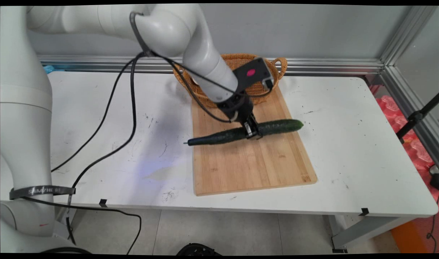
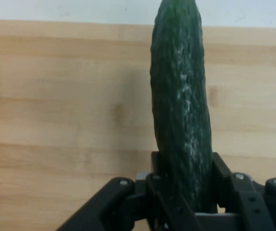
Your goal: Place the picked object on the cutting board
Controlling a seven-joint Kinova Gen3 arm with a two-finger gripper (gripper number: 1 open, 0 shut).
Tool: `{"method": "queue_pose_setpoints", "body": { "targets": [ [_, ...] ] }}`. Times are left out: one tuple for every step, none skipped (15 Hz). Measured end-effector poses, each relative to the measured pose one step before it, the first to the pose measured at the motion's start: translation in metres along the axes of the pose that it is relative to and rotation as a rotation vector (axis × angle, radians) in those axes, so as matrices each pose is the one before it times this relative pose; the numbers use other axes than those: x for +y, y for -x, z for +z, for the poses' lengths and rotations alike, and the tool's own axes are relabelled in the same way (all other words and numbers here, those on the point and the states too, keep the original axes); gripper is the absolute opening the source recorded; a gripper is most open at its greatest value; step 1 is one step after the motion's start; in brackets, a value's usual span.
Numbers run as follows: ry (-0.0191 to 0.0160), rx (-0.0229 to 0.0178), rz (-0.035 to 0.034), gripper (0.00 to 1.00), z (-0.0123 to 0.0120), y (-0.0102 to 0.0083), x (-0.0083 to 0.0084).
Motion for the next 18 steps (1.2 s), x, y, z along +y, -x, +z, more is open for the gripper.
{"method": "queue_pose_setpoints", "body": {
  "targets": [
    [0.00477,0.00009,0.00123,0.00,0.00295,0.00227,0.00292],
    [0.00731,0.00093,0.00213,0.00,0.00474,0.00334,0.00461],
    [0.00618,0.00152,0.00220,0.00,0.00388,0.00249,0.00396],
    [0.00676,0.00303,0.00312,0.00,0.00430,0.00232,0.00429],
    [0.00509,0.00264,0.00258,0.00,0.00353,0.00160,0.00333],
    [0.00318,0.00204,0.00180,0.00,0.00277,0.00125,0.00240],
    [0.00224,0.00199,0.00099,0.00,0.00262,0.00126,0.00201],
    [0.00076,0.00123,0.00028,0.00,0.00204,0.00103,0.00129],
    [0.00063,0.00145,-0.00033,0.00,0.00287,0.00153,0.00160],
    [0.00038,0.00067,-0.00039,0.00,0.00182,0.00105,0.00091],
    [0.00049,0.00122,-0.00063,0.00,0.00316,0.00179,0.00140],
    [0.00048,0.00087,-0.00006,0.00,0.00264,0.00150,0.00107],
    [0.00079,0.00132,0.00085,0.00,0.00301,0.00150,0.00121],
    [0.00087,0.00095,0.00123,0.00,0.00255,0.00120,0.00096],
    [0.00159,0.00133,0.00164,0.00,0.00288,0.00116,0.00114],
    [0.00275,0.00160,0.00214,0.00,0.00278,0.00095,0.00119],
    [0.00249,0.00156,0.00263,0.00,0.00256,0.00085,0.00105],
    [0.00198,0.00116,0.00191,0.00,0.00204,0.00072,0.00078]
  ]
}}
